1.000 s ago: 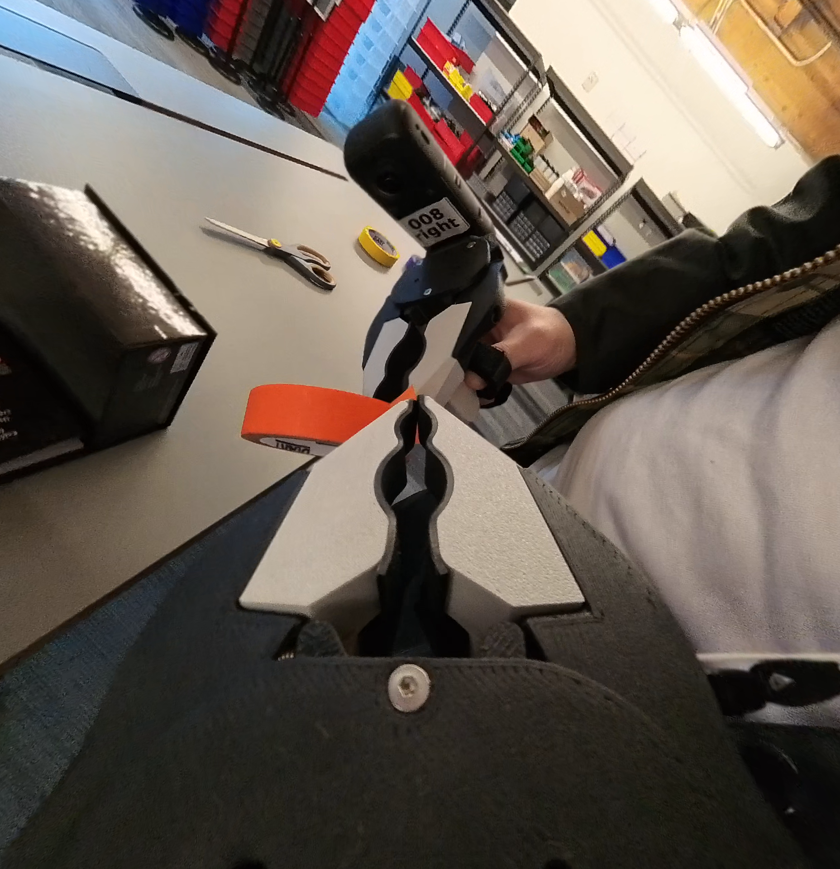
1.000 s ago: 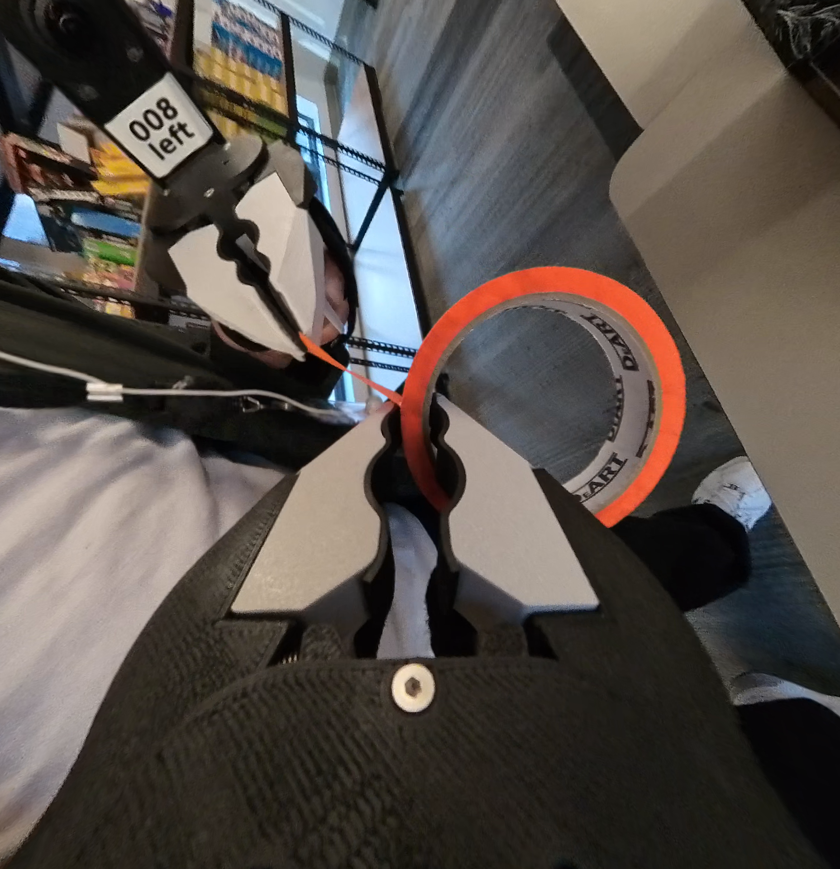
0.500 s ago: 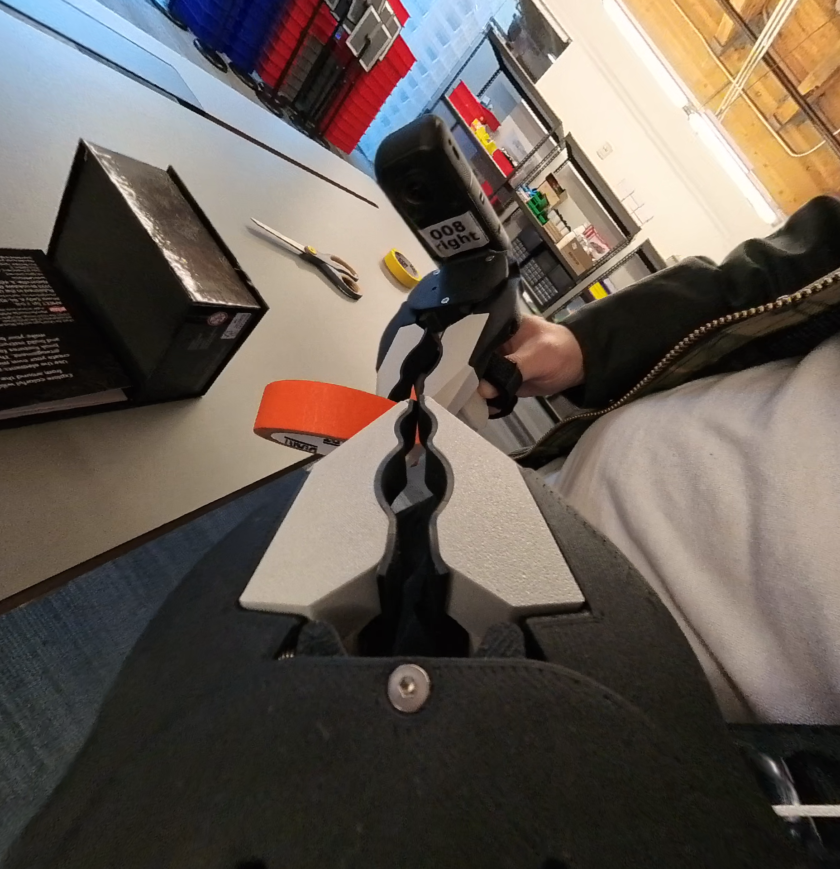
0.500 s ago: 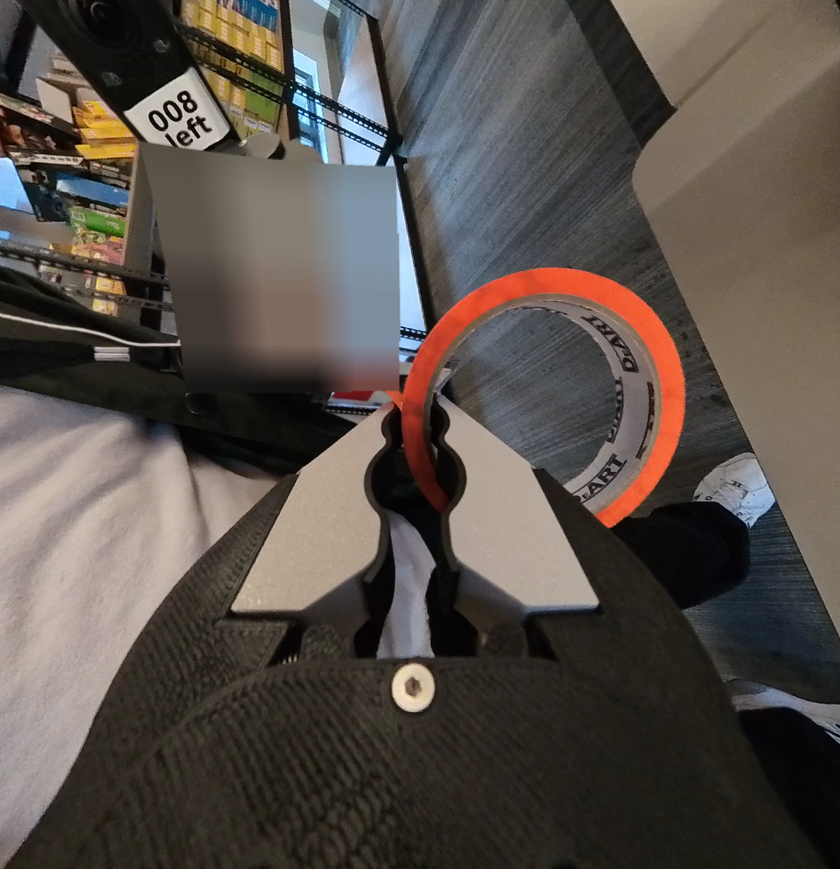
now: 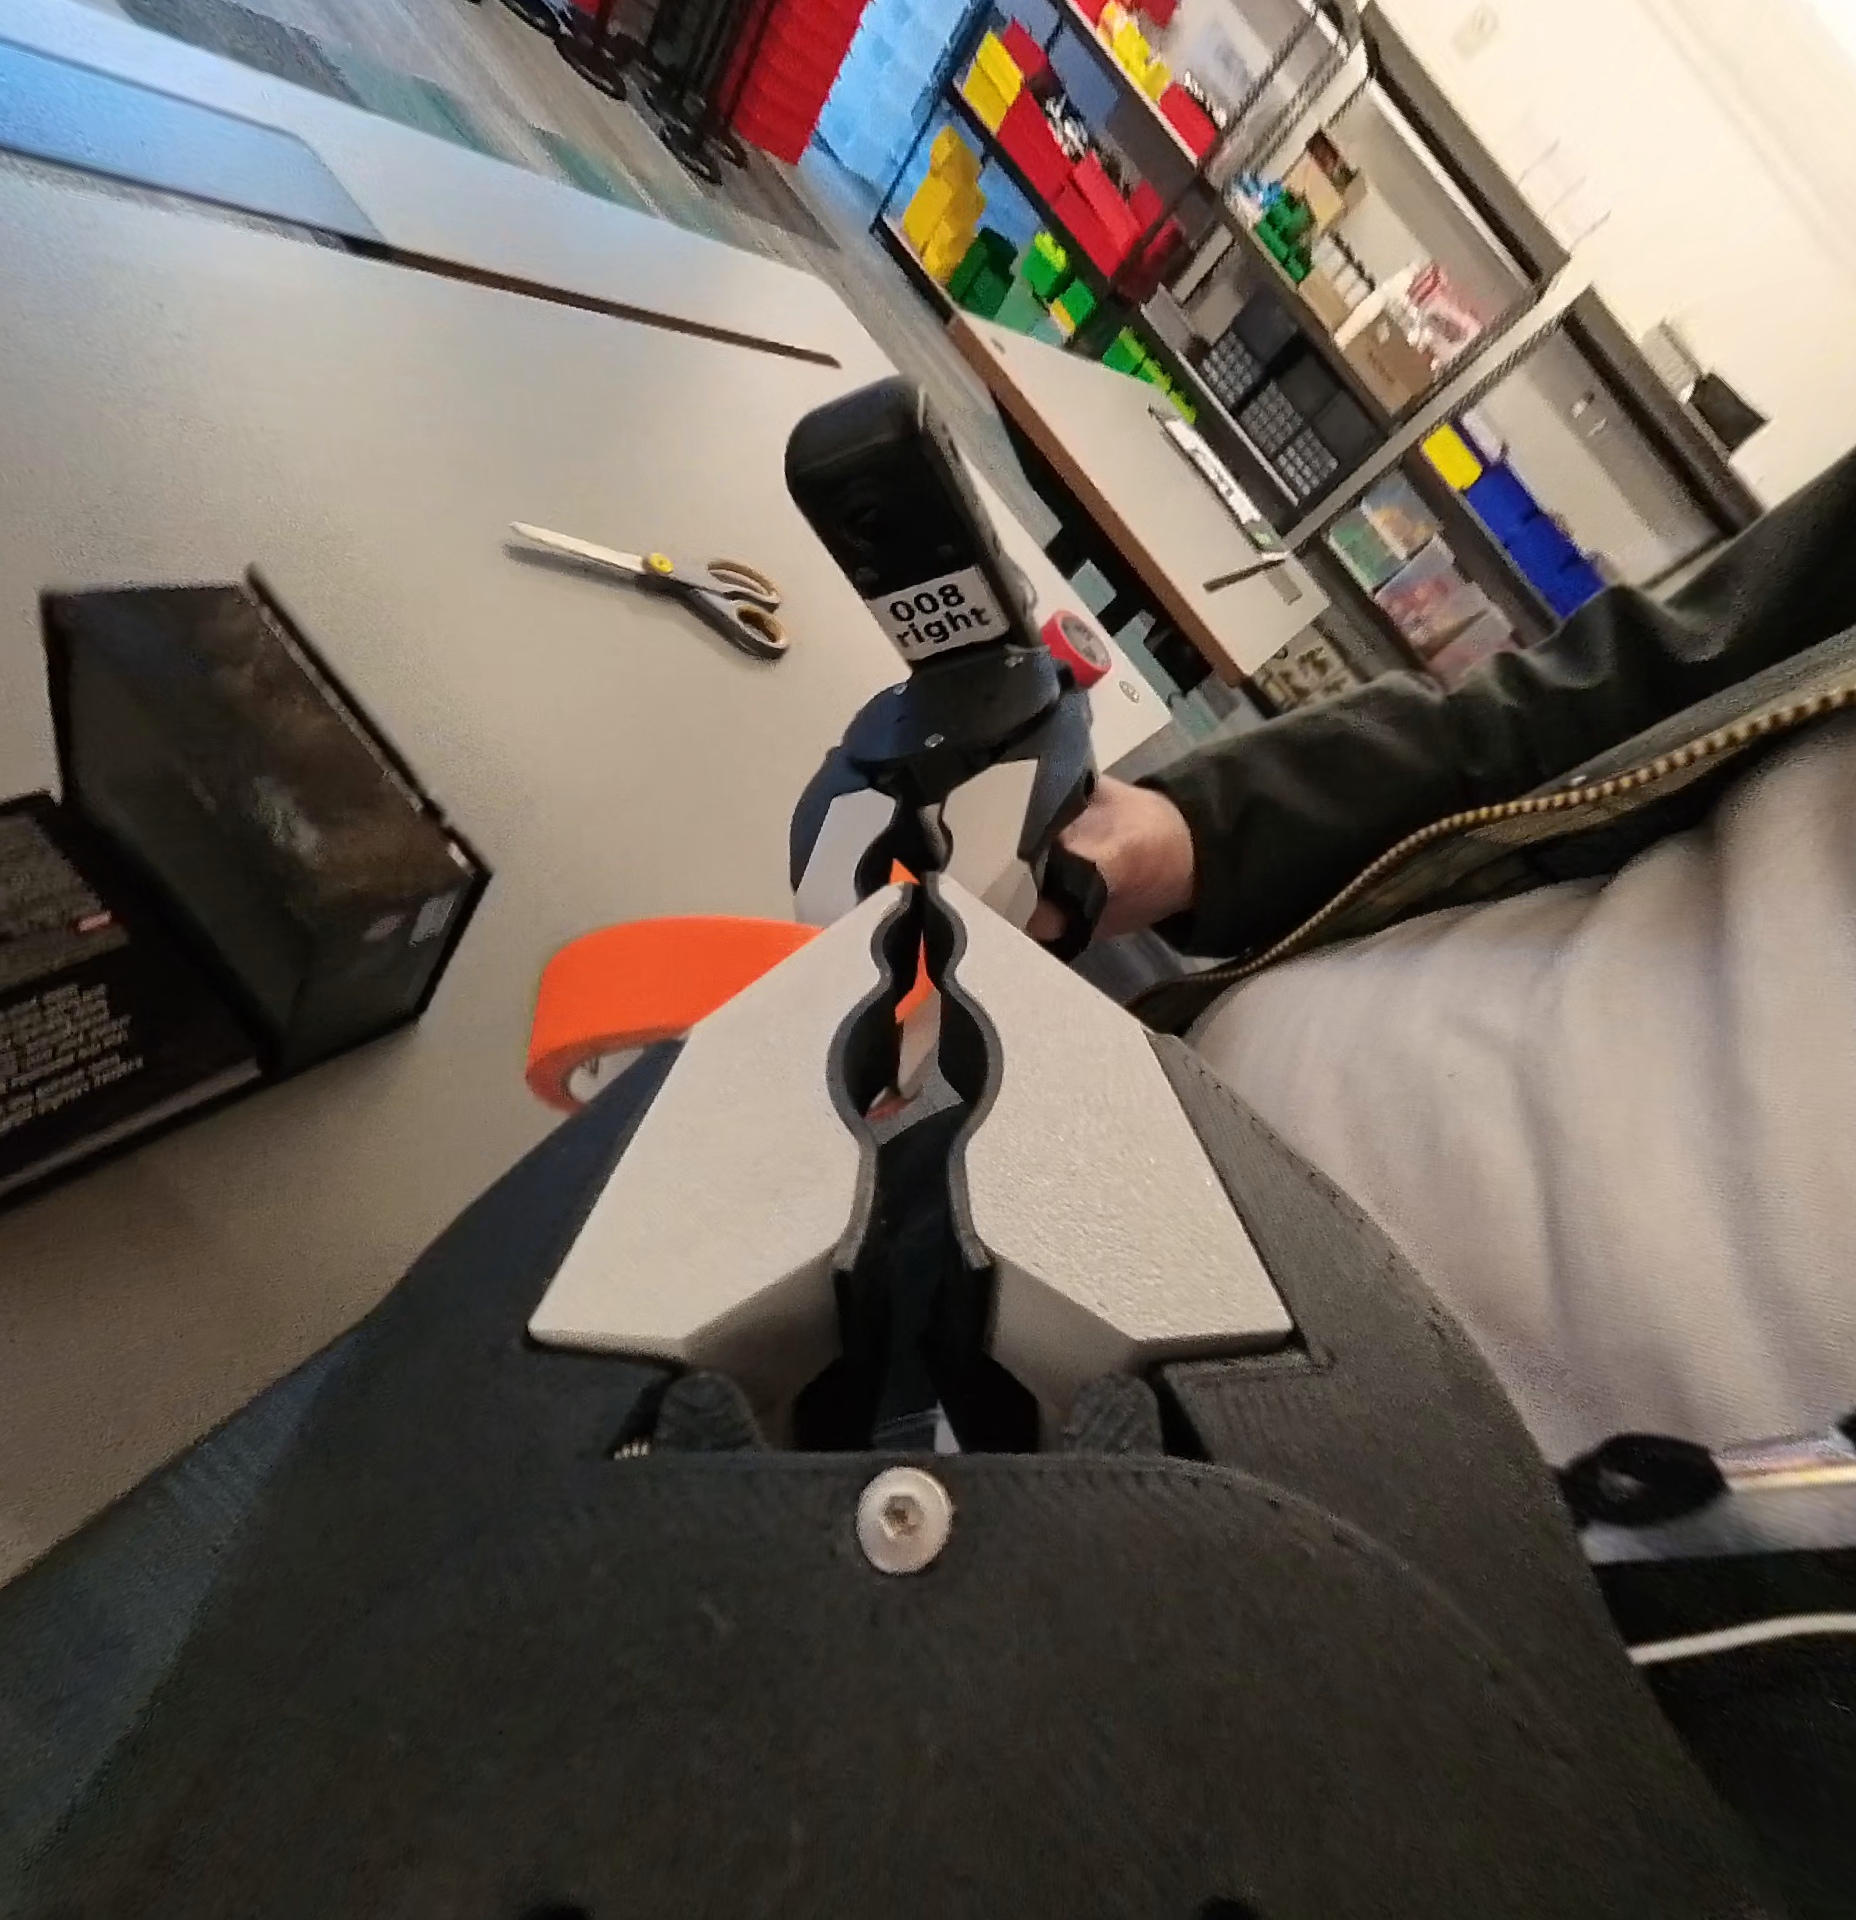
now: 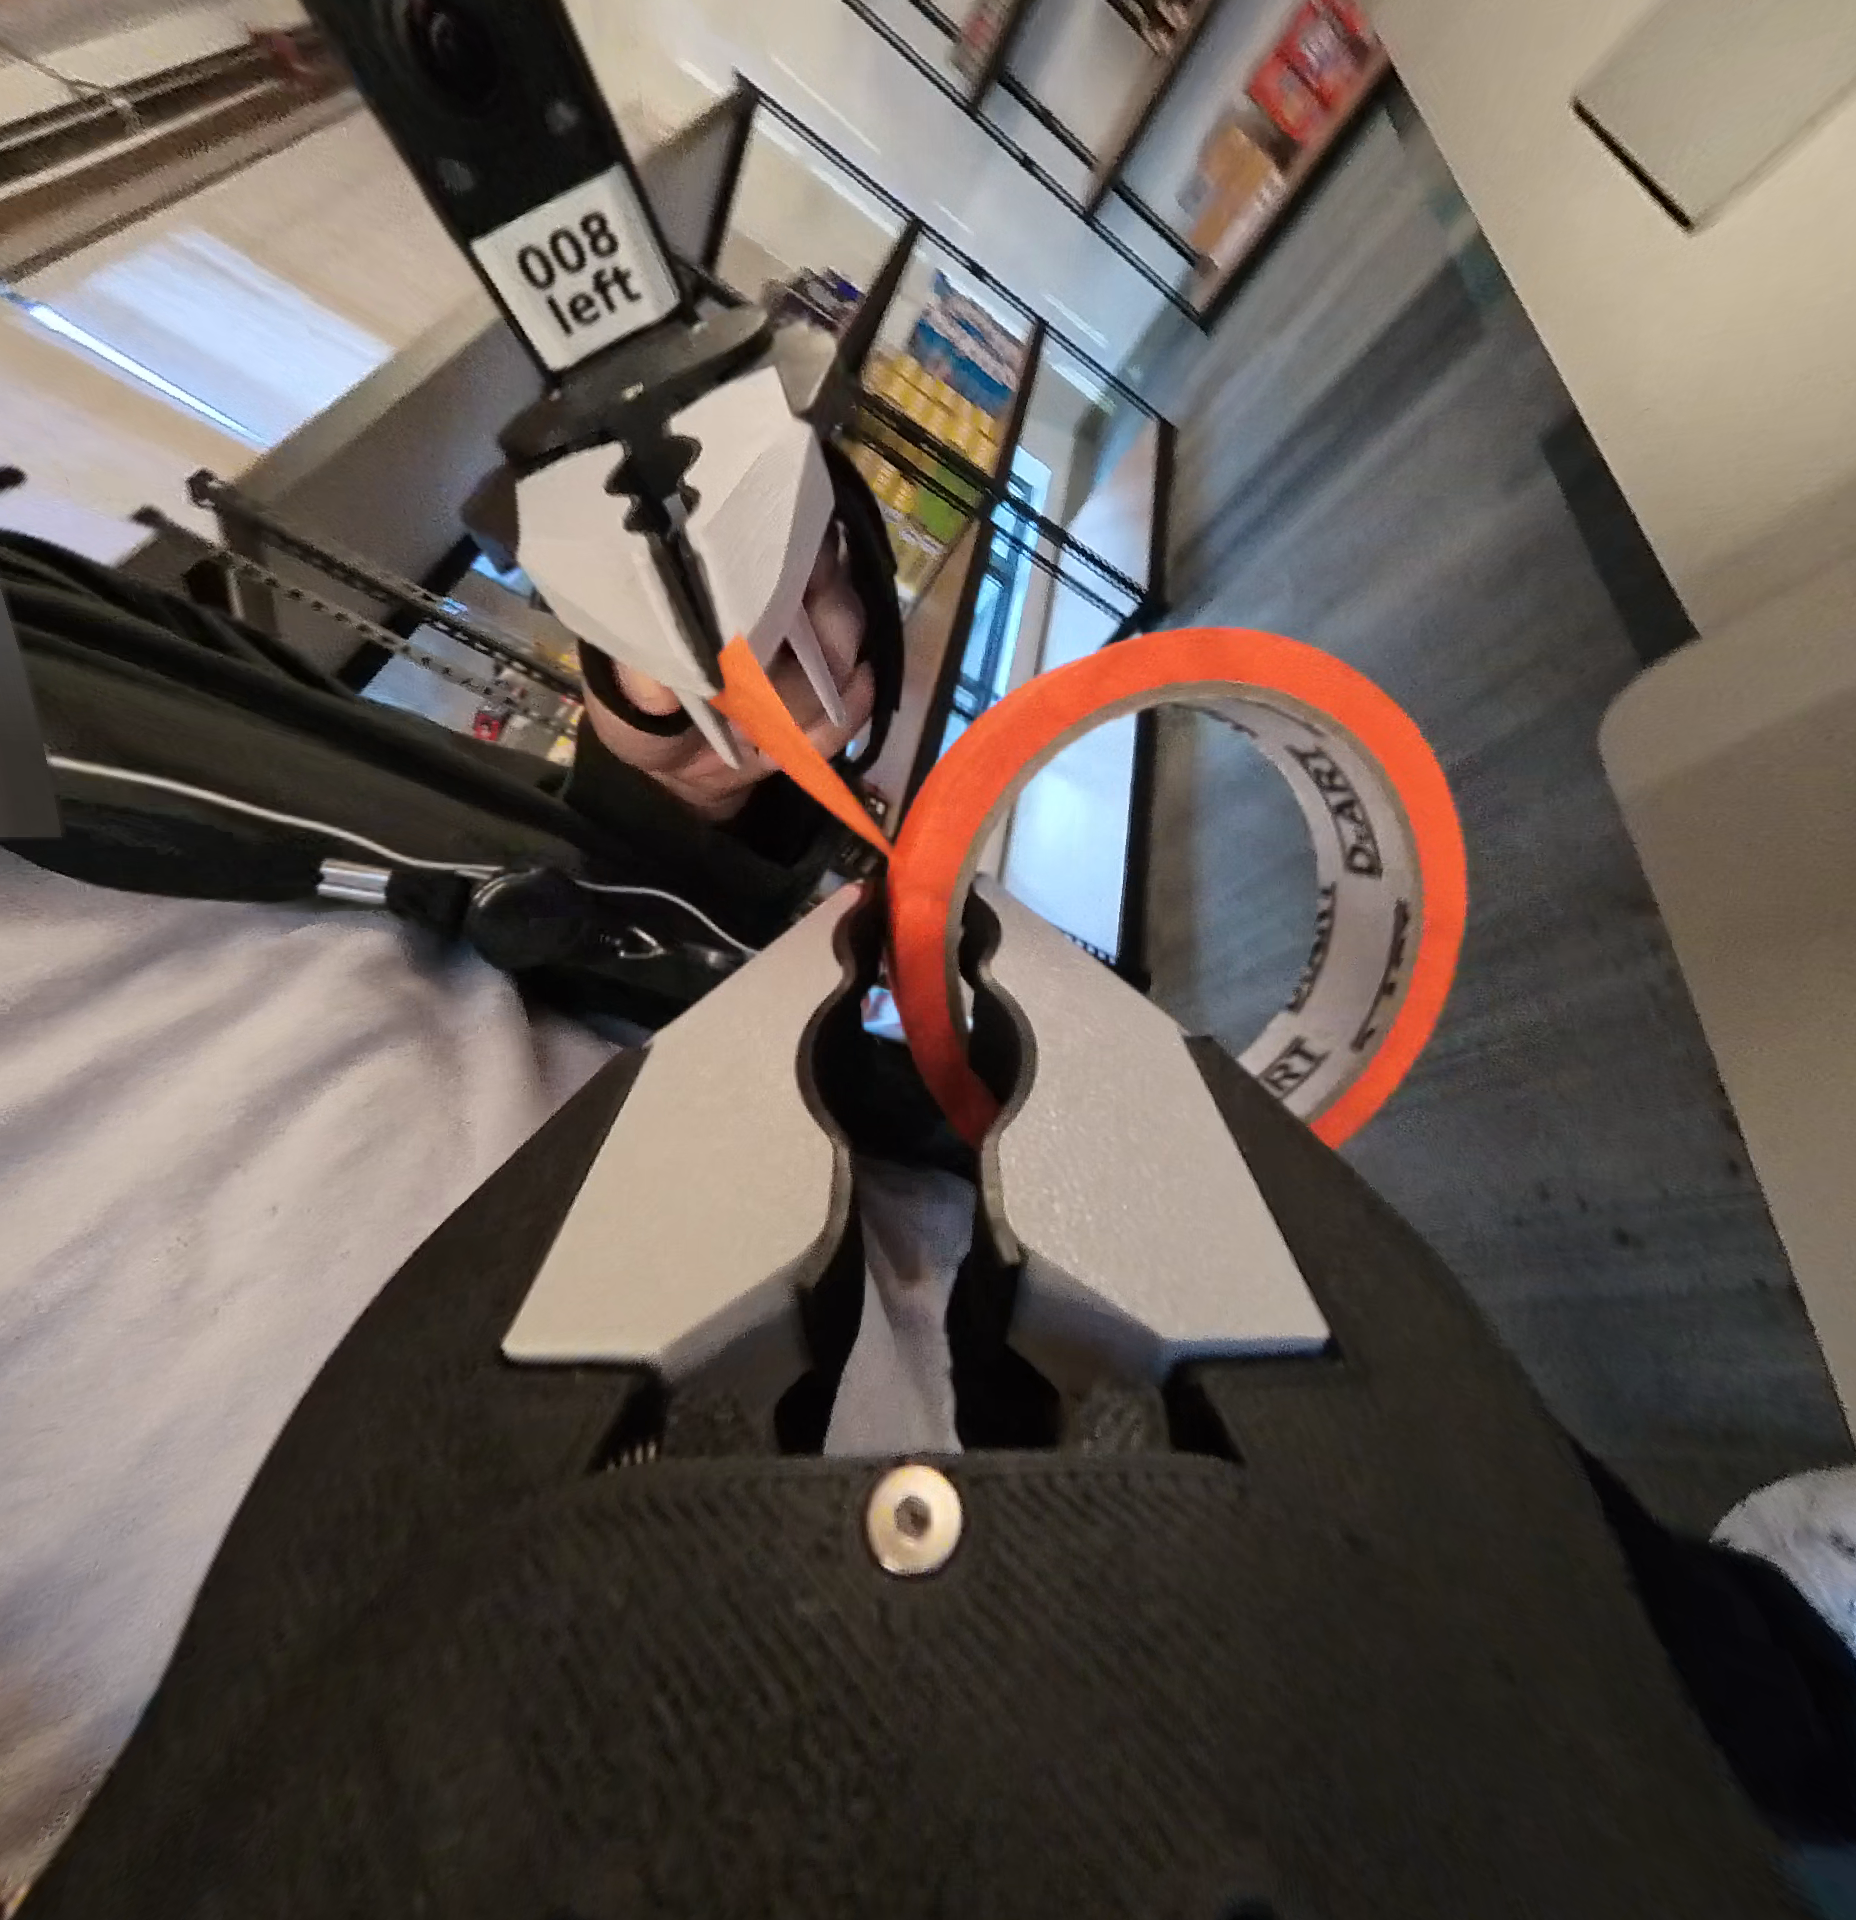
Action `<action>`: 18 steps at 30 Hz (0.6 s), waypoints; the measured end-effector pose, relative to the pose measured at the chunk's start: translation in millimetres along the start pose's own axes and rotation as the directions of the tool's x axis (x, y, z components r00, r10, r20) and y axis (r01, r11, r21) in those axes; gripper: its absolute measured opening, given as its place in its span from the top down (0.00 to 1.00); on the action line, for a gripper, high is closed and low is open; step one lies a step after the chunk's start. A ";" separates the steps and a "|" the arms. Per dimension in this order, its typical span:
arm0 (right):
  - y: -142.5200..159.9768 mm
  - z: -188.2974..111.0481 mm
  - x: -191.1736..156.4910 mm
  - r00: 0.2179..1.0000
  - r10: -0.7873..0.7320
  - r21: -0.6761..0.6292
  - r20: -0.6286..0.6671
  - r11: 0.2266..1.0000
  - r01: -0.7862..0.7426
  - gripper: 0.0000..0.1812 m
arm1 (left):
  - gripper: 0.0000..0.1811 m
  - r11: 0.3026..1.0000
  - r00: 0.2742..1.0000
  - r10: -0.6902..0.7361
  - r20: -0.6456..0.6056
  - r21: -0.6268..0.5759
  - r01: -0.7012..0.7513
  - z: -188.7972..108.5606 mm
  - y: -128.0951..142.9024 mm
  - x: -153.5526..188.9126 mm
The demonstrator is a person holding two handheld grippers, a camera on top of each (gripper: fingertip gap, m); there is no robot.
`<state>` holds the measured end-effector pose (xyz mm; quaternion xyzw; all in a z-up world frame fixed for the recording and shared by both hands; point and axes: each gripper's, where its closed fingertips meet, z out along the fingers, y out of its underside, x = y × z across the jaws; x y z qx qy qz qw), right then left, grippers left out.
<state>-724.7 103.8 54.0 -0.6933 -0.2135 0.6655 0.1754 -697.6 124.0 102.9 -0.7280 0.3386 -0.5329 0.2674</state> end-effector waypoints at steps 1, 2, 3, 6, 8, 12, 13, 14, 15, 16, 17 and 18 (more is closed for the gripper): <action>-0.1 -5.9 -5.6 0.999 -0.032 0.002 0.015 0.999 0.032 0.92 | 1.00 1.000 1.000 0.018 0.003 -0.015 -0.018 6.5 -8.4 7.2; 3.0 -12.1 -11.7 0.997 -0.068 -0.014 0.033 0.998 0.068 0.89 | 1.00 0.999 0.999 0.036 0.011 -0.036 -0.036 14.1 -15.7 13.8; 5.5 -18.5 -17.9 0.994 -0.101 -0.019 0.048 0.995 0.102 0.85 | 1.00 0.996 0.998 0.059 0.017 -0.062 -0.057 22.6 -21.7 20.4; 6.4 -44.0 -31.1 0.988 -0.139 0.036 0.075 0.990 0.136 0.85 | 1.00 0.985 0.995 0.099 0.033 -0.146 -0.093 51.5 -36.0 36.7; 6.3 -66.5 -36.2 0.990 -0.111 0.084 0.092 0.991 0.103 0.85 | 1.00 0.979 0.992 0.116 0.042 -0.174 -0.107 70.1 -45.3 46.3; 5.0 -121.9 -46.6 0.990 -0.047 0.184 0.134 0.983 0.022 0.87 | 1.00 0.983 0.995 0.086 0.049 -0.169 -0.077 104.5 -61.3 59.4; 6.1 -135.1 -47.6 0.991 -0.052 0.196 0.122 0.980 0.027 0.90 | 1.00 0.986 0.997 0.065 0.042 -0.158 -0.057 113.1 -64.5 62.9; 6.9 -147.0 -51.2 0.991 -0.067 0.206 0.120 0.978 0.041 0.92 | 1.00 0.988 0.998 0.050 0.044 -0.148 -0.043 121.4 -66.8 64.7; 7.4 -157.4 -53.5 0.991 -0.074 0.209 0.112 0.977 0.049 0.94 | 1.00 0.989 0.997 0.049 0.058 -0.142 -0.040 129.1 -67.7 64.6; 9.2 -165.8 -56.4 0.990 -0.073 0.204 0.117 0.978 0.048 0.94 | 1.00 0.989 0.996 0.051 0.075 -0.142 -0.040 135.6 -67.3 63.3; 13.4 -172.0 -56.3 0.992 -0.058 0.181 0.113 0.983 0.037 0.94 | 1.00 0.989 0.994 0.051 0.094 -0.142 -0.038 140.6 -66.3 61.5; 17.7 -177.1 -51.6 0.995 -0.042 0.157 0.088 0.987 0.028 0.94 | 1.00 0.989 0.993 0.051 0.110 -0.143 -0.035 144.9 -64.5 59.7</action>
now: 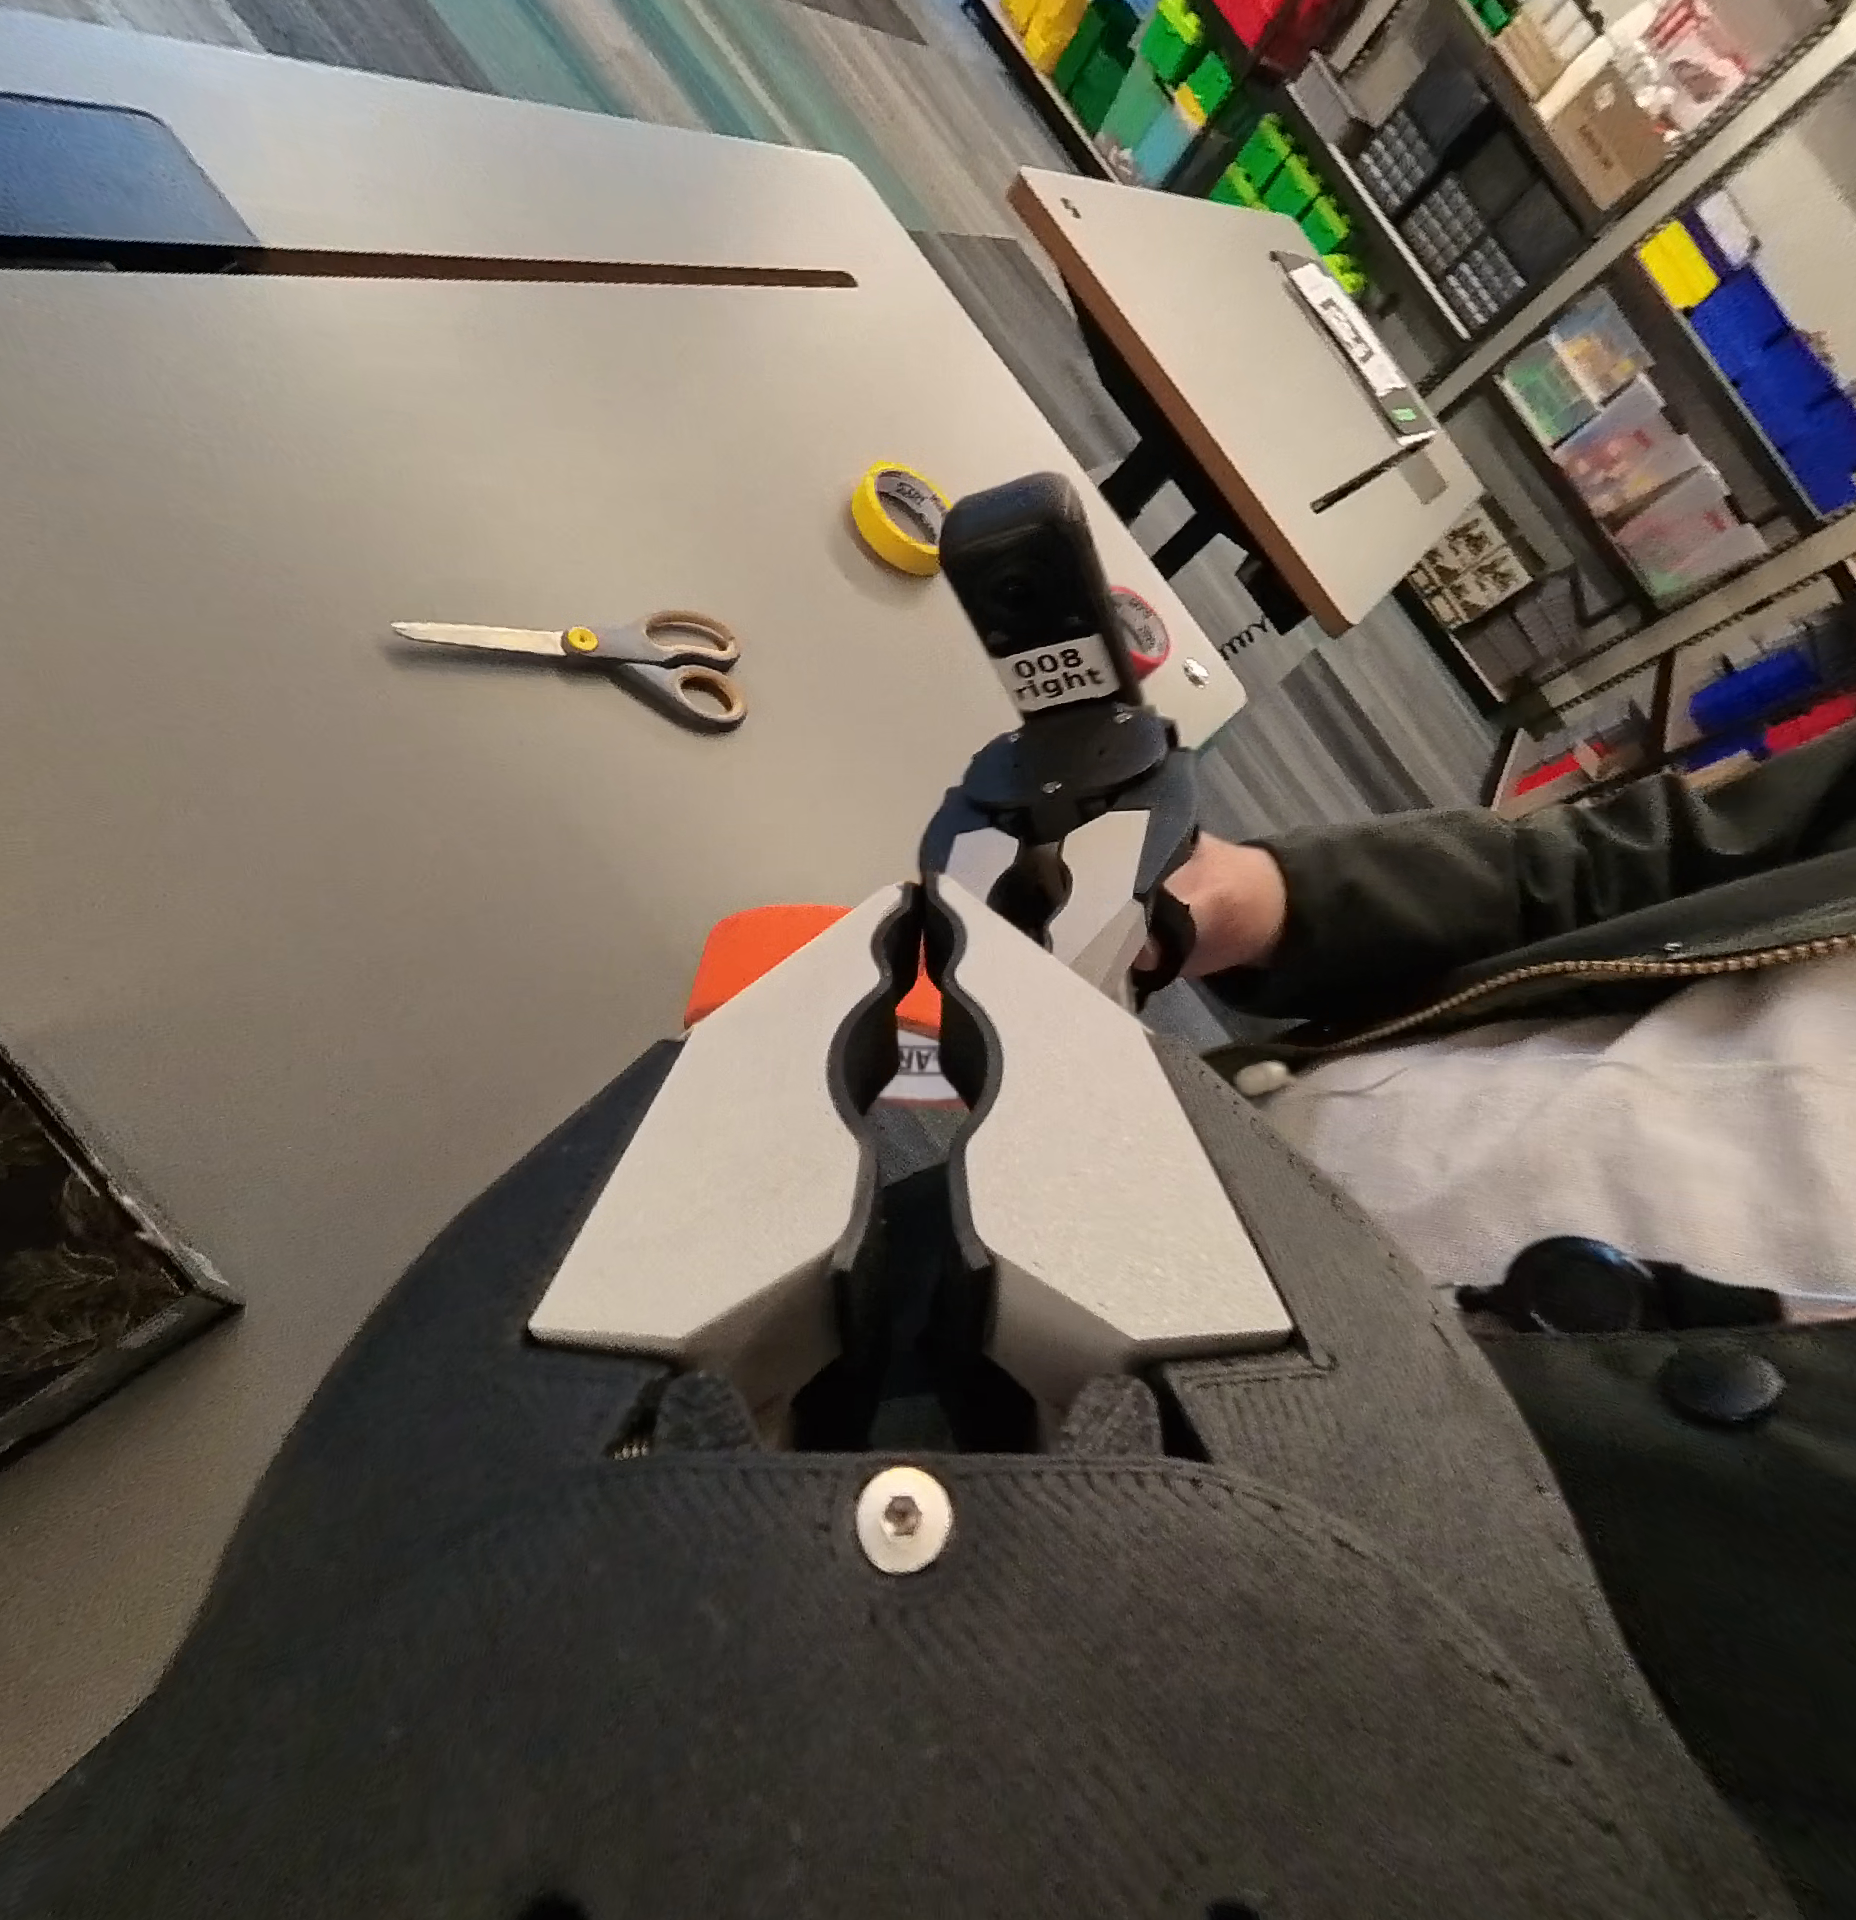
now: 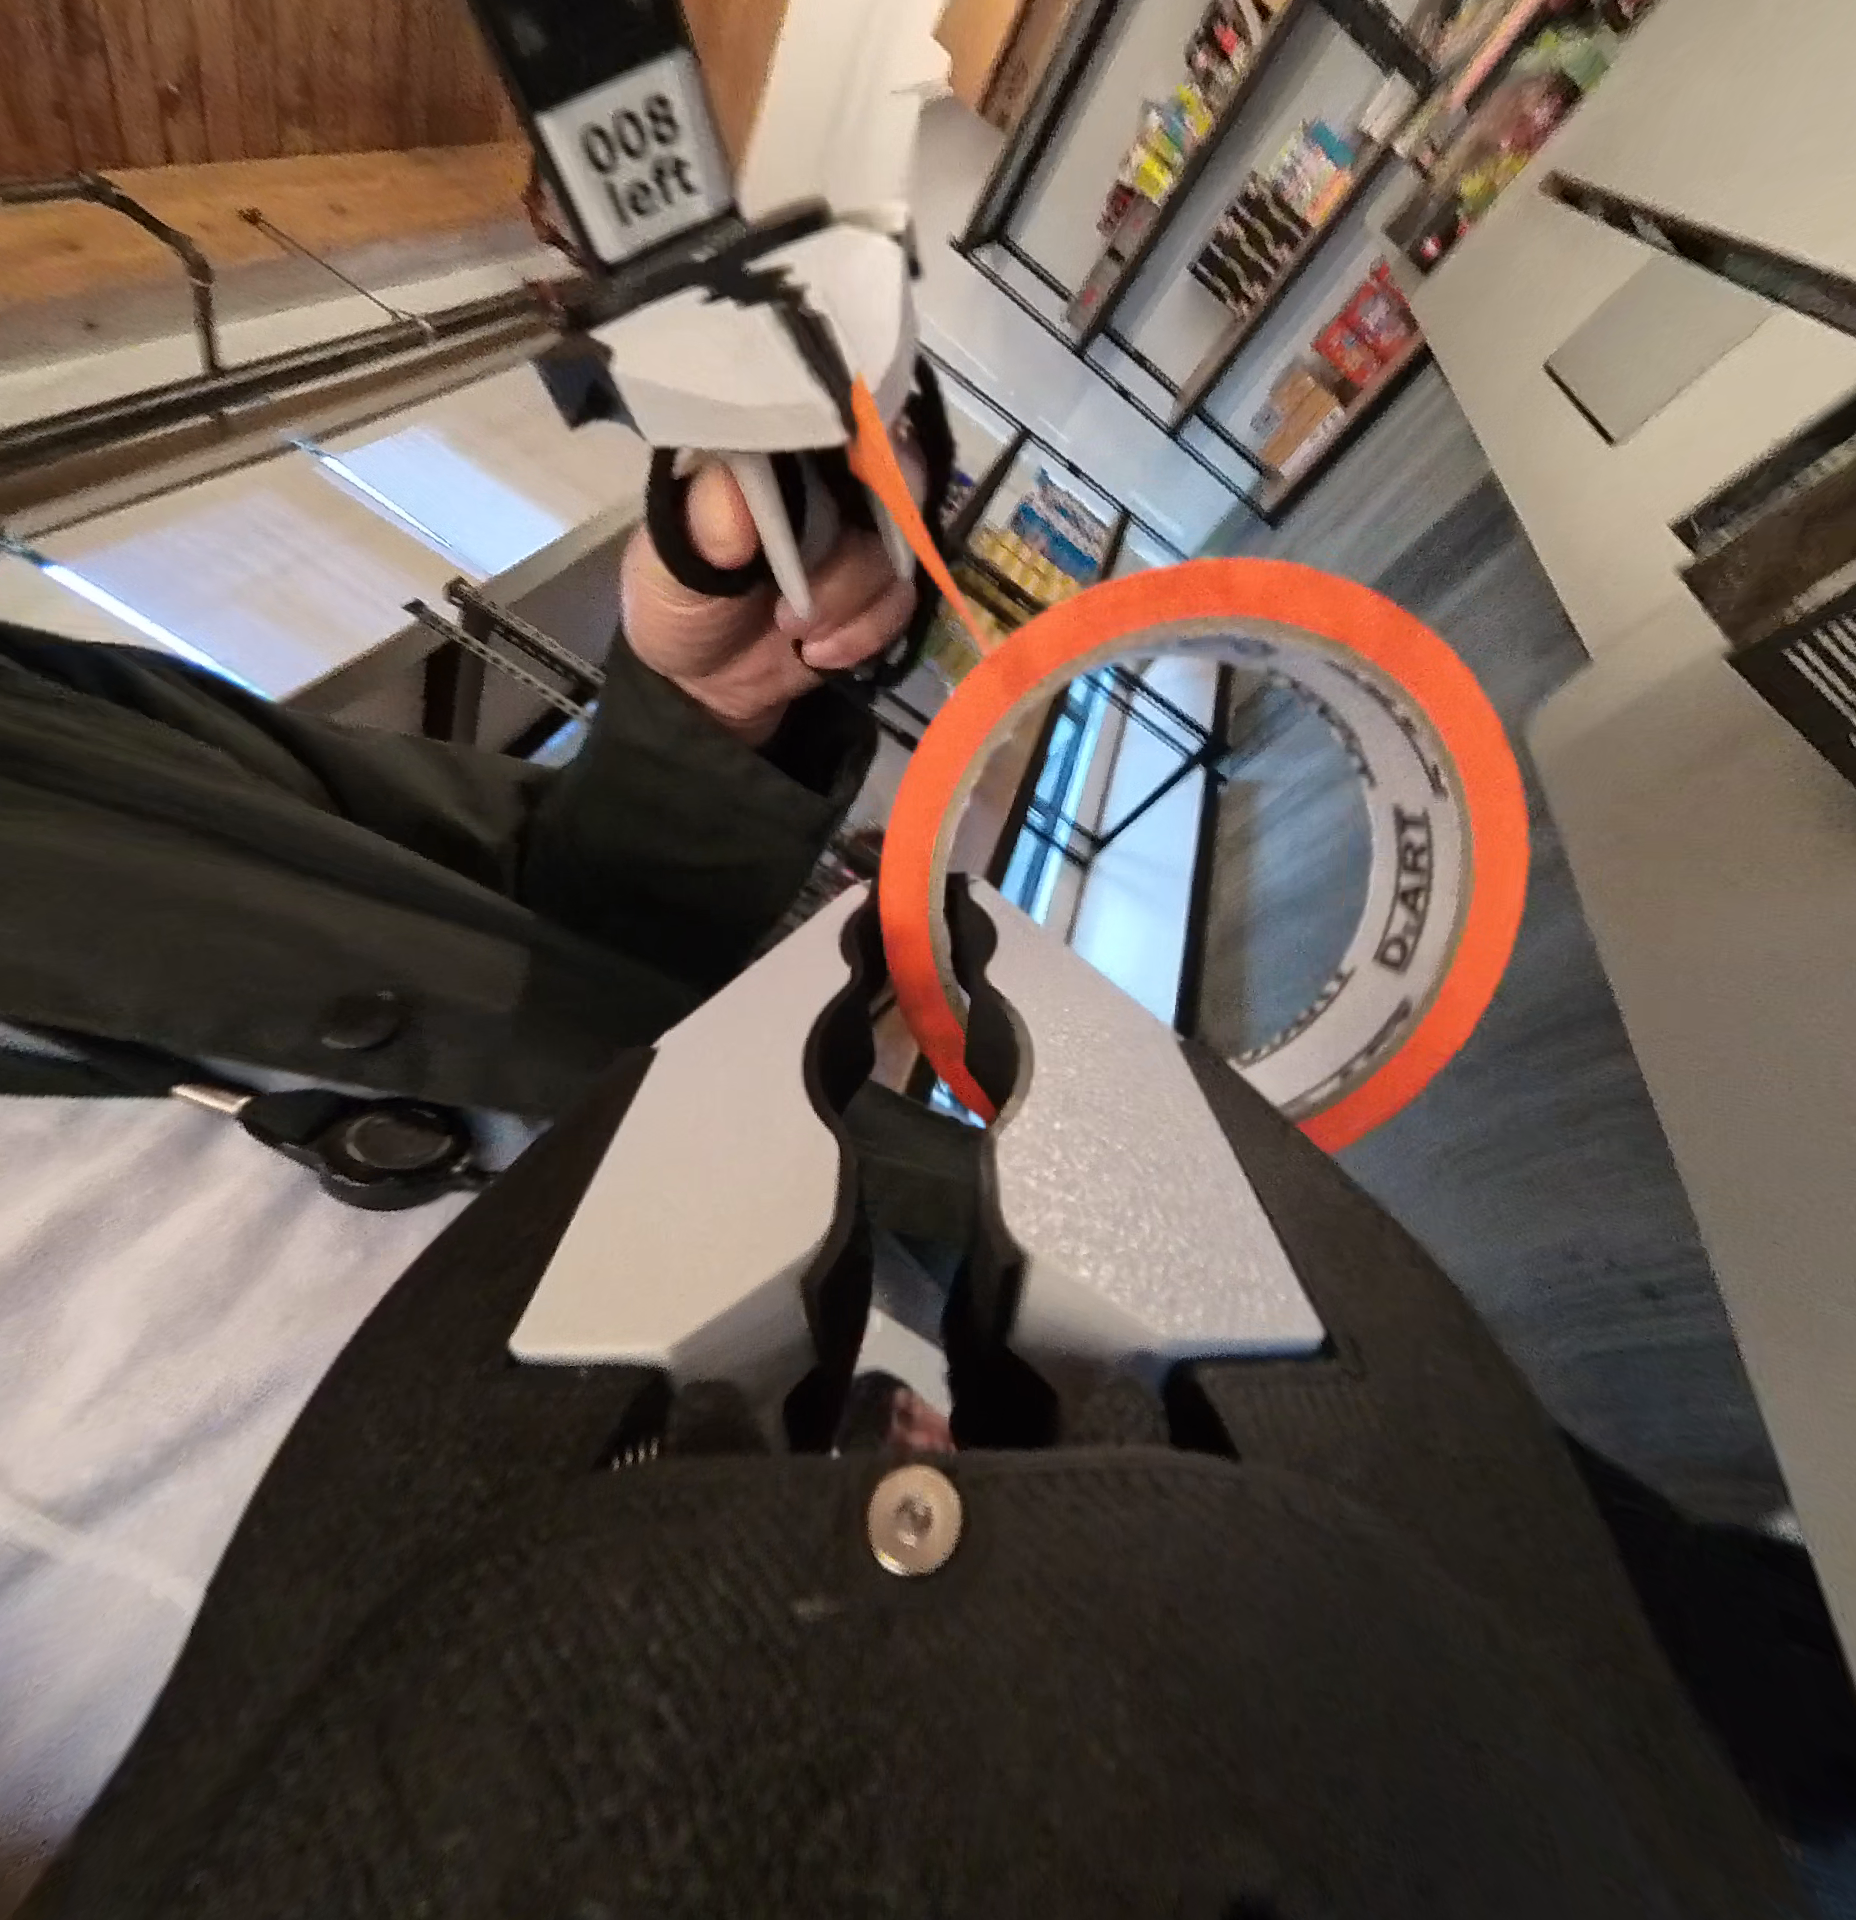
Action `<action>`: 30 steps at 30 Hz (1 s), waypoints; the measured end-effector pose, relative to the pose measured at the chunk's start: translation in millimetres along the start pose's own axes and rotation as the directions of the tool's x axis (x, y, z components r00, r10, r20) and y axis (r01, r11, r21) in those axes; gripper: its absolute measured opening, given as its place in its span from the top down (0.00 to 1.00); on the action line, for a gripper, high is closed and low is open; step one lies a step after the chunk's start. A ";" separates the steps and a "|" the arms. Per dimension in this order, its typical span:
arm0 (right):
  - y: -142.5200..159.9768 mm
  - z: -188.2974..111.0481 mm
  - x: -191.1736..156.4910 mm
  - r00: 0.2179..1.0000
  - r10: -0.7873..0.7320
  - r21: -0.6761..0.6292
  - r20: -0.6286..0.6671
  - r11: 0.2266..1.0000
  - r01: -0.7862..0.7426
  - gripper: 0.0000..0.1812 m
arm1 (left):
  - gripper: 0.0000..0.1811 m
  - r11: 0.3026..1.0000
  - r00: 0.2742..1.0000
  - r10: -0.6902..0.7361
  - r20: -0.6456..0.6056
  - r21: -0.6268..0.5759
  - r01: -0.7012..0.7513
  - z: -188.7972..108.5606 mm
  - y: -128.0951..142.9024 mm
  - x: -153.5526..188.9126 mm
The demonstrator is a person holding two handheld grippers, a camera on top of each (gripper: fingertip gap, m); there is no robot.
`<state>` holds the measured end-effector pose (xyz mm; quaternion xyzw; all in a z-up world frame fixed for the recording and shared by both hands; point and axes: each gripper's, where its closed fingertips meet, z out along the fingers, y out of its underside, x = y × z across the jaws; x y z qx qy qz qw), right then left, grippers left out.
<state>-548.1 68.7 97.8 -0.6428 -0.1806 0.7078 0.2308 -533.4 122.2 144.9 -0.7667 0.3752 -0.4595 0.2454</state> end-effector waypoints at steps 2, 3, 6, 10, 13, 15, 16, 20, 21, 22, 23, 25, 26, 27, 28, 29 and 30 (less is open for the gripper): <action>6.0 -10.4 7.6 0.998 0.053 -0.038 -0.026 0.998 -0.054 0.94 | 1.00 1.000 1.000 -0.013 0.016 -0.020 0.013 9.3 7.0 -1.3; 8.9 -14.3 12.0 0.996 0.079 -0.055 -0.037 0.995 -0.081 0.94 | 1.00 0.999 1.000 -0.022 0.015 -0.031 0.023 14.0 11.3 -1.0; 19.1 -22.8 30.9 0.992 0.073 -0.117 -0.105 0.989 -0.085 0.94 | 1.00 0.998 0.998 -0.016 0.055 -0.063 0.019 23.7 24.9 -9.7; 20.0 -27.0 53.6 0.979 0.113 -0.150 -0.170 0.979 -0.139 0.94 | 1.00 0.995 0.995 -0.092 0.049 -0.039 0.094 26.6 34.0 -22.5; 25.6 -25.6 71.5 0.965 0.058 -0.232 -0.254 0.965 -0.119 0.94 | 1.00 0.992 0.990 -0.115 0.086 -0.048 0.119 25.7 48.0 -46.4; 29.6 -27.2 91.8 0.935 -0.049 -0.314 -0.351 0.947 -0.069 0.94 | 0.98 0.989 0.987 -0.133 0.086 -0.061 0.138 27.4 61.4 -63.7; 30.1 -28.6 103.4 0.910 -0.117 -0.359 -0.398 0.933 -0.037 0.94 | 0.94 0.989 0.988 -0.135 0.068 -0.053 0.139 28.3 66.4 -68.9; 33.6 -47.0 159.6 0.725 -0.368 -0.563 -0.582 0.826 -0.034 0.95 | 0.84 0.994 0.990 -0.106 0.094 0.033 0.103 13.5 78.0 -100.3; 36.4 -51.6 169.4 0.696 -0.398 -0.596 -0.598 0.801 -0.054 0.95 | 0.84 0.991 0.989 -0.115 0.095 0.077 0.108 2.5 75.1 -109.8; 36.9 -53.0 176.6 0.681 -0.403 -0.599 -0.611 0.798 -0.066 0.95 | 0.84 0.988 0.987 -0.121 0.103 0.111 0.110 -10.4 73.1 -121.6; 37.5 -55.8 184.5 0.663 -0.399 -0.593 -0.634 0.801 -0.085 0.95 | 0.83 0.987 0.986 -0.110 0.129 0.131 0.093 -24.4 73.8 -136.1; 40.2 -74.7 209.3 0.576 -0.424 -0.596 -0.698 0.791 -0.140 0.95 | 0.79 0.993 0.970 -0.064 0.236 0.112 0.038 -53.4 85.6 -174.6; 41.6 -88.0 222.9 0.523 -0.444 -0.597 -0.727 0.786 -0.163 0.95 | 0.77 0.993 0.957 -0.071 0.282 0.106 0.042 -67.6 93.3 -195.4; 43.7 -101.8 235.3 0.474 -0.455 -0.592 -0.754 0.784 -0.188 0.95 | 0.78 0.991 0.947 -0.101 0.306 0.113 0.069 -81.3 101.3 -214.8; 45.6 -114.9 245.5 0.427 -0.451 -0.572 -0.784 0.791 -0.217 0.95 | 0.79 0.985 0.939 -0.145 0.311 0.137 0.107 -94.3 108.2 -232.4; 47.5 -124.9 252.7 0.394 -0.436 -0.547 -0.810 0.803 -0.237 0.95 | 0.80 0.976 0.932 -0.191 0.308 0.158 0.148 -105.9 115.4 -248.5; 49.0 -133.0 257.6 0.362 -0.419 -0.520 -0.833 0.817 -0.251 0.95 | 0.81 0.968 0.920 -0.232 0.316 0.164 0.188 -116.1 124.1 -265.2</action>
